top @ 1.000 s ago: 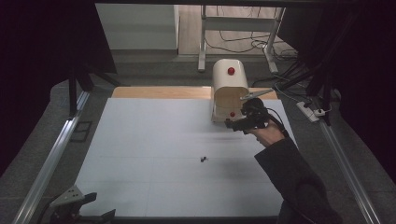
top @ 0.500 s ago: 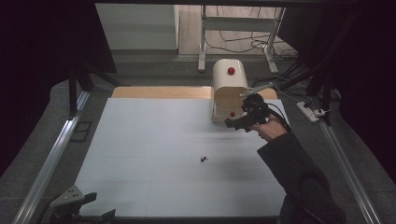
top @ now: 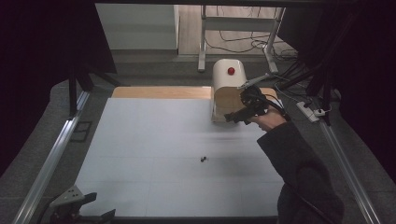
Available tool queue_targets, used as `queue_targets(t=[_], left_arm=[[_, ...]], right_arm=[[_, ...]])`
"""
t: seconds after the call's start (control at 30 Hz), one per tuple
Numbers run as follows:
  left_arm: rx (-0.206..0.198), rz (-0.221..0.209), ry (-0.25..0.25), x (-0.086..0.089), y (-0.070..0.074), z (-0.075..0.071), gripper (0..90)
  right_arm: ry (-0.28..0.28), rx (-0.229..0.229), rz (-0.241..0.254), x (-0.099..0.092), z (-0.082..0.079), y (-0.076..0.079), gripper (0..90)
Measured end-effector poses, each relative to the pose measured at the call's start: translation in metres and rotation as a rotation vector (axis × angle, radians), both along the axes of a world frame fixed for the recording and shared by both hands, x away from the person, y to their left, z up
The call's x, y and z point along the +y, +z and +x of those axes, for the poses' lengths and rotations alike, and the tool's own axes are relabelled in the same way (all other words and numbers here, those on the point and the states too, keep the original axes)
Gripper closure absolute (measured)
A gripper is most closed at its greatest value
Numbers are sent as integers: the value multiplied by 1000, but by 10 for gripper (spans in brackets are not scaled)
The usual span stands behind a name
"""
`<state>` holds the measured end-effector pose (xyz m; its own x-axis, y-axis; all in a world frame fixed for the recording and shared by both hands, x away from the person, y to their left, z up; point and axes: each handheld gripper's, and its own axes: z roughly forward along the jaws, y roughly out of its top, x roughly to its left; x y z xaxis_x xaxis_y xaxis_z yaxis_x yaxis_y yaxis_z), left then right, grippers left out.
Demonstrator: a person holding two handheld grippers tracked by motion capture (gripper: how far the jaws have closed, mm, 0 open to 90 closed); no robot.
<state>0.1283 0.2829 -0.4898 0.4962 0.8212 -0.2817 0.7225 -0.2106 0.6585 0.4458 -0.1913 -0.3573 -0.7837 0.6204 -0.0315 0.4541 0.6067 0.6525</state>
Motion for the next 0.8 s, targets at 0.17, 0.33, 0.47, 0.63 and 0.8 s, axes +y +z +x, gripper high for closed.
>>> queue_targets(t=[0.17, 0.33, 0.47, 0.63, 0.8], left_arm=[[0, -1, 0, 0, 0, 0, 27], [0, -2, -1, 0, 0, 0, 27], [0, -2, -1, 0, 0, 0, 27], [1, -3, -1, 0, 0, 0, 27], [1, -3, -1, 0, 0, 0, 28]], right_arm=[[-7, 23, -28, 3, 9, -4, 15], [-7, 54, -26, 4, 23, -8, 94], [-2, 76, -32, 5, 29, -12, 282], [16, 85, -54, 5, 32, -14, 511], [35, 95, -55, 4, 34, -15, 610]])
